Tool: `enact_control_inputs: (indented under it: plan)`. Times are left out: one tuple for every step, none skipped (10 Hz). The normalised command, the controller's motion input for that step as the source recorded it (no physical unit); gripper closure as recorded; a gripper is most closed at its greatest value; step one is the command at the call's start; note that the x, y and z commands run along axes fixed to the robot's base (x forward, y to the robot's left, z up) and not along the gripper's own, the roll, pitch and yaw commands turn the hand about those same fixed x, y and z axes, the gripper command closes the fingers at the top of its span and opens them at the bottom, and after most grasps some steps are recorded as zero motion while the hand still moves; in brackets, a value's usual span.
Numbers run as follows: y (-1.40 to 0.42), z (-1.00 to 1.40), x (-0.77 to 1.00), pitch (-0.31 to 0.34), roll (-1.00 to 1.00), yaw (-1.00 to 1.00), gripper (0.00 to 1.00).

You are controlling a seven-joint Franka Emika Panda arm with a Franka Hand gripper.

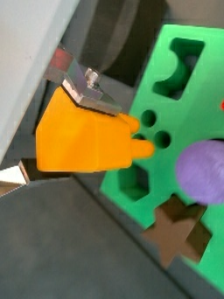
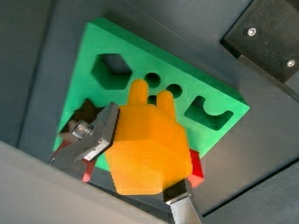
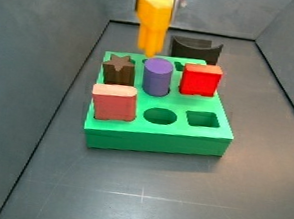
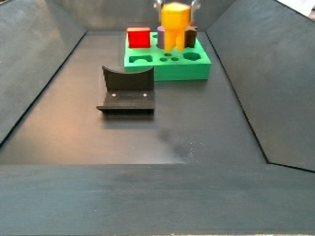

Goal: Pick up the 3 prong object. Move up. Move to above the board. Insert the 3 prong object.
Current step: Insert the 3 prong object.

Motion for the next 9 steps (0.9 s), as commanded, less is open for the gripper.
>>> enact_control_inputs:
  plan:
    - [0.11, -0.39, 0.18, -0.139, -0.09, -0.12, 1.00]
    - [0.08, -0.15, 0.05, -0.003, 0.00, -0.05, 1.00]
    - [0.00, -0.02, 0.00, 0.000, 0.00, -0.06, 1.00]
    - [0.00, -0.07, 0.00, -0.003, -0.01, -0.09, 1.00]
    - [0.00, -0.16, 0.08, -0.047, -0.08, -0.13, 1.00]
    - [0.00, -0.20, 0.11, -0.027, -0.05, -0.12, 1.00]
    - [0.00, -0.18, 0.09, -0.020, -0.05, -0.10, 1.00]
    - [0.00, -0.19, 0.03, -0.036, -0.06, -0.08, 1.00]
    - [0.00, -0.27, 0.01, -0.071, -0.07, -0.06, 1.00]
